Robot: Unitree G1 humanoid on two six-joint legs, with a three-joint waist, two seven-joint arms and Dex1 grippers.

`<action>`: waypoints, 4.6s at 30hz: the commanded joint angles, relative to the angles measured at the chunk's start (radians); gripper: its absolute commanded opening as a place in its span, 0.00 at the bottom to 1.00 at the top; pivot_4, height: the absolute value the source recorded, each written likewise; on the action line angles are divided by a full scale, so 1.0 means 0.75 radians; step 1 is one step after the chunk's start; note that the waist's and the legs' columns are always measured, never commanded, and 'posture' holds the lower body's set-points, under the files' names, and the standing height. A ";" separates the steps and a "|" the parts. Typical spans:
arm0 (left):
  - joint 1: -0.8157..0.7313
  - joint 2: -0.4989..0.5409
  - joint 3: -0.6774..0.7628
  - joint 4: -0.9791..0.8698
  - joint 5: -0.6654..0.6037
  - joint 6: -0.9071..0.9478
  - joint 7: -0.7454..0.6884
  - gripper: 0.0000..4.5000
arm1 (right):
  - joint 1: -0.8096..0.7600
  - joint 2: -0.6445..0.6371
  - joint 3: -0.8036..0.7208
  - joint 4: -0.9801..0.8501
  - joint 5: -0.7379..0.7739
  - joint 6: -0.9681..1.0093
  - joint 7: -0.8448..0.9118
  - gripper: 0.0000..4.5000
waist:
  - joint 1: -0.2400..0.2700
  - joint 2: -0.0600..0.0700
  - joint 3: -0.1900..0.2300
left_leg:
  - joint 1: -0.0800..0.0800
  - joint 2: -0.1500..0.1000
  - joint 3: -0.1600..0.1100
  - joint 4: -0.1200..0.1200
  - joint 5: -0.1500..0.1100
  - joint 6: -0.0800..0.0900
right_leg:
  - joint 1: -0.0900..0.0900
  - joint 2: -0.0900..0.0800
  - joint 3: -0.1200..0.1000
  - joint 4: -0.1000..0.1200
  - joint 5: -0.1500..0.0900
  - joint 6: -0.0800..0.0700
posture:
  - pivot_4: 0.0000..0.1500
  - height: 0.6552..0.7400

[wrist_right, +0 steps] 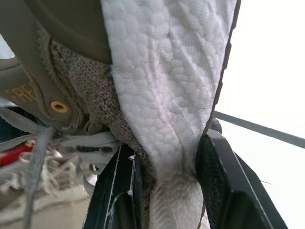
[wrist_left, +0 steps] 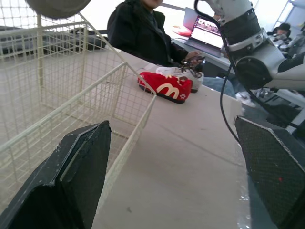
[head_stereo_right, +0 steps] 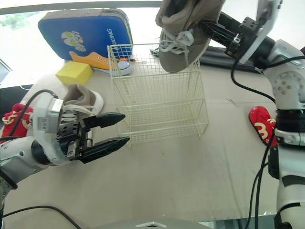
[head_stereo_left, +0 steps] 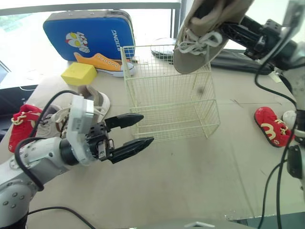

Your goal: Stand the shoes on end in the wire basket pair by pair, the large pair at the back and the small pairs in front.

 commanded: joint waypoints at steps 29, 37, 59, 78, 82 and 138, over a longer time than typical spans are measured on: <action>0.186 -0.032 -0.006 -0.058 0.188 -0.235 -0.081 1.00 | -0.486 0.160 0.017 1.133 -0.645 -0.281 0.586 0.18 | -0.009 -0.002 -0.003 | 0.003 -0.006 -0.004 -0.014 -0.001 -0.008 | -0.001 -0.003 0.004 -0.001 0.001 -0.003 | 1.00 1.00; 0.165 -0.034 -0.050 -0.058 0.187 -0.247 -0.073 1.00 | -0.480 0.183 0.019 1.182 -0.690 -0.184 0.638 0.18 | -0.002 -0.003 -0.003 | 0.003 -0.007 -0.005 -0.013 -0.001 -0.008 | -0.001 -0.003 0.004 0.000 0.001 -0.003 | 1.00 1.00; 0.139 -0.080 -0.067 -0.013 0.171 -0.261 -0.015 1.00 | -0.387 0.113 -0.138 1.029 -0.606 -0.267 0.669 0.71 | -0.021 0.000 -0.003 | 0.004 -0.006 -0.005 -0.012 0.000 -0.008 | 0.001 -0.002 0.004 0.001 0.001 -0.003 | 1.00 1.00; -0.012 -0.213 -0.195 0.033 0.305 -0.325 0.106 1.00 | 0.308 -0.159 -0.342 -0.126 -0.455 0.107 0.286 0.99 | 0.013 -0.001 -0.005 | 0.002 -0.004 -0.006 -0.013 0.001 -0.010 | 0.001 -0.004 0.006 -0.001 0.001 -0.003 | 1.00 1.00; -0.098 -0.272 -0.254 0.053 0.343 -0.335 0.177 1.00 | 0.592 -0.140 -0.515 -0.624 -0.243 0.345 0.114 0.99 | 0.016 0.000 -0.005 | 0.002 -0.004 -0.006 -0.011 0.001 -0.008 | 0.002 -0.007 0.007 0.000 0.001 -0.002 | 1.00 1.00; 0.340 0.101 0.347 0.595 0.201 0.031 0.032 1.00 | 1.357 -0.038 -0.065 -1.458 0.024 0.161 -0.044 0.99 | 0.018 -0.006 -0.010 | 0.002 0.003 -0.013 -0.014 -0.003 -0.005 | 0.001 -0.002 -0.002 -0.002 -0.004 0.005 | 1.00 1.00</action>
